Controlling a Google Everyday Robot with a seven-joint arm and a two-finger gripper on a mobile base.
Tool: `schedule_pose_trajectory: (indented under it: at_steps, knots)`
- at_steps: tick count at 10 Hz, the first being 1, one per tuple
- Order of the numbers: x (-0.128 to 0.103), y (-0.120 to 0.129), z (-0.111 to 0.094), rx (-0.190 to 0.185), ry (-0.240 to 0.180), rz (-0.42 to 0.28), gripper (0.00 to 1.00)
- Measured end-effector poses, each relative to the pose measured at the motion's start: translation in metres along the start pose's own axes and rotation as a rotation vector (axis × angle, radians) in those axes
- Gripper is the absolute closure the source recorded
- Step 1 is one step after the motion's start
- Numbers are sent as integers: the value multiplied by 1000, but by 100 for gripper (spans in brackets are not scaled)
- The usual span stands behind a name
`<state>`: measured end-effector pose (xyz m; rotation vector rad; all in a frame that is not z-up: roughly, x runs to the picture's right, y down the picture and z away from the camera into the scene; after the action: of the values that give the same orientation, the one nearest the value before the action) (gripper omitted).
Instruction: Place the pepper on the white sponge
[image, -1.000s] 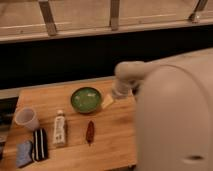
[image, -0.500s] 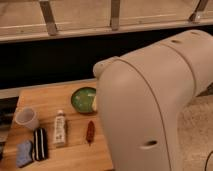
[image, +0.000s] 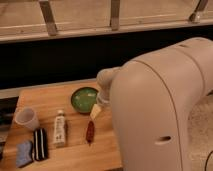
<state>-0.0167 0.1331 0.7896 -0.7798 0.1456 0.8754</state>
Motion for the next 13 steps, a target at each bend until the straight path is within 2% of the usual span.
schedule_pose_trajectory:
  at_steps: [3, 6, 9, 13]
  knots:
    - [3, 11, 13, -50, 1, -19, 20]
    - [0, 25, 38, -105, 12, -41, 20]
    - [-13, 38, 45, -118, 2, -75, 20]
    - [-14, 46, 47, -97, -2, -78, 20]
